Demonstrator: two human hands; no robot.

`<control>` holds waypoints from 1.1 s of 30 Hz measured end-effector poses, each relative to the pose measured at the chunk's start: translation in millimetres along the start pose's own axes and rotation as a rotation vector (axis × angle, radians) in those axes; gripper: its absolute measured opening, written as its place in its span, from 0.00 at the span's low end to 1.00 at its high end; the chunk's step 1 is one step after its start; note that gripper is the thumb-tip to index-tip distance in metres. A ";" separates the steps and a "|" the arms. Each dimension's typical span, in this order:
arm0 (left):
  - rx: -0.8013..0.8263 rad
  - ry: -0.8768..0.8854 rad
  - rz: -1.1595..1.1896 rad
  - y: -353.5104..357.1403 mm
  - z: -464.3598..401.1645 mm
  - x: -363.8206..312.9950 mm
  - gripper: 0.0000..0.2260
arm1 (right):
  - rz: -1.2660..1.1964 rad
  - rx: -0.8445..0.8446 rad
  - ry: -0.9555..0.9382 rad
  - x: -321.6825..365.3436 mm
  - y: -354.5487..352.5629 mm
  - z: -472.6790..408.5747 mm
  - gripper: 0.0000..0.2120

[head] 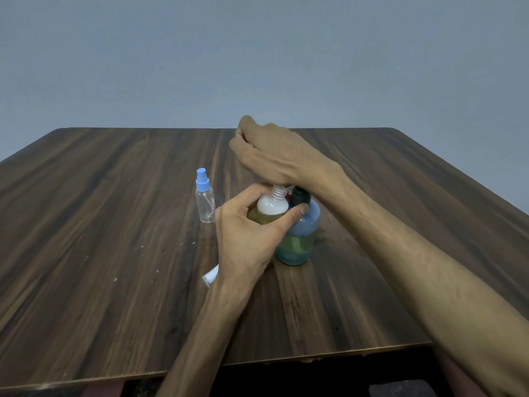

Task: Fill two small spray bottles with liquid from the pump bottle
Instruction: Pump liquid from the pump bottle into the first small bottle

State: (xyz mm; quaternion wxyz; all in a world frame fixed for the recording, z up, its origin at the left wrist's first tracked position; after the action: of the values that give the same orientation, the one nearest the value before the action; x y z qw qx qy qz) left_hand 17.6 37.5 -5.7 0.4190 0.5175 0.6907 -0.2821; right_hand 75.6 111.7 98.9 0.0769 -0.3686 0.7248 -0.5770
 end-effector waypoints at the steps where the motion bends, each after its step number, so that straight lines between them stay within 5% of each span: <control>1: -0.004 0.003 0.000 -0.3 0.2 -0.4 0.14 | 0.003 -0.003 -0.005 0.1 0.7 -0.2 0.10; 4: 0.004 0.013 0.000 0.1 0.6 -1.7 0.14 | -0.018 -0.088 -0.026 0.9 -7.6 1.1 0.09; 20: 0.001 0.014 -0.016 -0.7 -1.1 -0.4 0.13 | 0.035 0.004 0.047 -2.7 -1.8 -2.3 0.11; 26: 0.010 0.029 -0.023 -0.2 -0.6 -1.7 0.14 | 0.010 -0.218 -0.013 5.3 -23.6 -0.6 0.09; 33: 0.005 0.026 -0.021 -0.2 -0.2 -0.7 0.14 | 0.044 -0.171 -0.022 5.5 -14.4 2.1 0.08</control>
State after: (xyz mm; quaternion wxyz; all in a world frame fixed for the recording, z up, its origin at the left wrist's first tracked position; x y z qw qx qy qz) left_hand 17.5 37.2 -5.0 0.4055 0.5148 0.7009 -0.2816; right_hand 79.2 105.7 112.8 0.0657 -0.3640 0.7784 -0.5073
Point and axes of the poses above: each hand's wrist, its own z-axis away from the middle knuckle, its own y-axis out of the palm, x = y × z, the point moved 8 cm from there along -z, towards the middle knuckle, and after that the axes turned 1 degree about -y, right-handed, at the moved point
